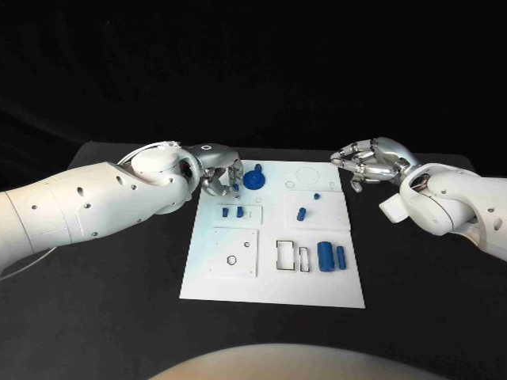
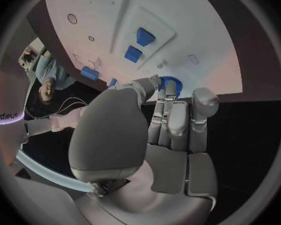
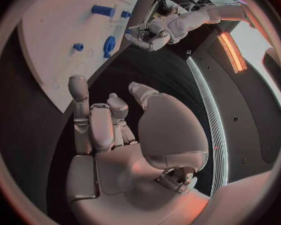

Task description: Assemble the parts on the task board

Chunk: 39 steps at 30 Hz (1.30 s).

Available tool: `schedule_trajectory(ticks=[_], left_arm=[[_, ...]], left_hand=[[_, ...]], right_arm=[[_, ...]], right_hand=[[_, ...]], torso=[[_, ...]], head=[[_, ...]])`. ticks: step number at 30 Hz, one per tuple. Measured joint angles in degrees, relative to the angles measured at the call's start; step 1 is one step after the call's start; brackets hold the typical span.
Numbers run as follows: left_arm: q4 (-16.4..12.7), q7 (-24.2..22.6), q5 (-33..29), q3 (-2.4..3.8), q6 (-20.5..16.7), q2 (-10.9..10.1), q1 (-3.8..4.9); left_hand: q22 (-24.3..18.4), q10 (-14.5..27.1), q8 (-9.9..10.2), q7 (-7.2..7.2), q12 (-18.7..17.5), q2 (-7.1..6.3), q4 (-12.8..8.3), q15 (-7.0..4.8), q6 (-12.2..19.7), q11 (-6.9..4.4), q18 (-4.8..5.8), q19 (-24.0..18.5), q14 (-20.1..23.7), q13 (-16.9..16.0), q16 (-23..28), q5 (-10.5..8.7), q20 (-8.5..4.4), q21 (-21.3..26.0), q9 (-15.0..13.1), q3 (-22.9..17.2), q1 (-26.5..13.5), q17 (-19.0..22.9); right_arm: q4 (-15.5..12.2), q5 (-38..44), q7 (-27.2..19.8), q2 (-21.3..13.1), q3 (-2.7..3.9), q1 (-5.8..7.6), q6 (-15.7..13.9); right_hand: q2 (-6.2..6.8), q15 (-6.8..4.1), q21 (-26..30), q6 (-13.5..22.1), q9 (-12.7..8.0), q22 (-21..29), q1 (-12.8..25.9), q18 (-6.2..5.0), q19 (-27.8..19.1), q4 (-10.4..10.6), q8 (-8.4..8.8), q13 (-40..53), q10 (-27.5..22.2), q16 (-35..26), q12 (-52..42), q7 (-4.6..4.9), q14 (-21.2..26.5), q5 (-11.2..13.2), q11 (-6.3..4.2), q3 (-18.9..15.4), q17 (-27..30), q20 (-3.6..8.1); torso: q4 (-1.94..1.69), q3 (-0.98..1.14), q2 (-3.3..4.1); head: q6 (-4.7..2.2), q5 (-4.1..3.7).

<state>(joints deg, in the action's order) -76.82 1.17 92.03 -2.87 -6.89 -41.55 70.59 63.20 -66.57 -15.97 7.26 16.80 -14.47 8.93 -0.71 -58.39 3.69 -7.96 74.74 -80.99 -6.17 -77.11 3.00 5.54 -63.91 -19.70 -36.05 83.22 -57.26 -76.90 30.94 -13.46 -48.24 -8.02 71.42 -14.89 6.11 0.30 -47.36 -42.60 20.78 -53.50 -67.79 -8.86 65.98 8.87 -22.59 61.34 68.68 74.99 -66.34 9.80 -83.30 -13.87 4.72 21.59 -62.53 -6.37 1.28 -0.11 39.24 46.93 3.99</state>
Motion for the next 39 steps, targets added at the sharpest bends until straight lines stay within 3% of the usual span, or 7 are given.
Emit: schedule_trajectory(ticks=[16,39], left_arm=[[1.4,0.0,-1.8,-0.04,0.5,0.5,-1.05],[2.1,-0.1,-2.2,-0.05,1.4,1.2,-1.18]], left_hand=[[0.0,0.0,0.0,0.0,-0.7,-0.23,-0.2,0.0,0.0,0.0,0.0,0.0,0.0,0.0,0.0,0.0,0.0,0.0,0.0,-0.2,-0.2,0.1],[0.0,0.0,0.0,0.0,-0.9,-0.01,-0.2,0.0,0.0,0.0,0.0,0.0,0.0,0.0,0.0,0.0,0.0,0.0,0.0,-0.2,-0.5,0.2]], right_arm=[[0.0,0.0,0.0,0.0,0.0,-0.1,0.0],[0.0,0.0,0.0,0.1,0.0,-0.1,0.0]], right_hand=[[0.0,0.0,0.0,0.0,0.0,0.0,0.0,0.0,0.0,0.0,0.0,0.0,0.0,0.0,0.0,0.0,0.0,0.0,0.0,0.0,0.0,0.0],[0.0,0.0,0.0,0.0,0.0,0.0,0.0,0.0,0.0,0.0,0.0,0.0,0.0,0.0,0.0,0.0,0.0,0.0,0.0,0.0,0.0,0.0]], torso=[[0.19,0.07,0.08],[0.16,0.08,0.04]], head=[[-0.04,0.05],[0.2,-0.13]])
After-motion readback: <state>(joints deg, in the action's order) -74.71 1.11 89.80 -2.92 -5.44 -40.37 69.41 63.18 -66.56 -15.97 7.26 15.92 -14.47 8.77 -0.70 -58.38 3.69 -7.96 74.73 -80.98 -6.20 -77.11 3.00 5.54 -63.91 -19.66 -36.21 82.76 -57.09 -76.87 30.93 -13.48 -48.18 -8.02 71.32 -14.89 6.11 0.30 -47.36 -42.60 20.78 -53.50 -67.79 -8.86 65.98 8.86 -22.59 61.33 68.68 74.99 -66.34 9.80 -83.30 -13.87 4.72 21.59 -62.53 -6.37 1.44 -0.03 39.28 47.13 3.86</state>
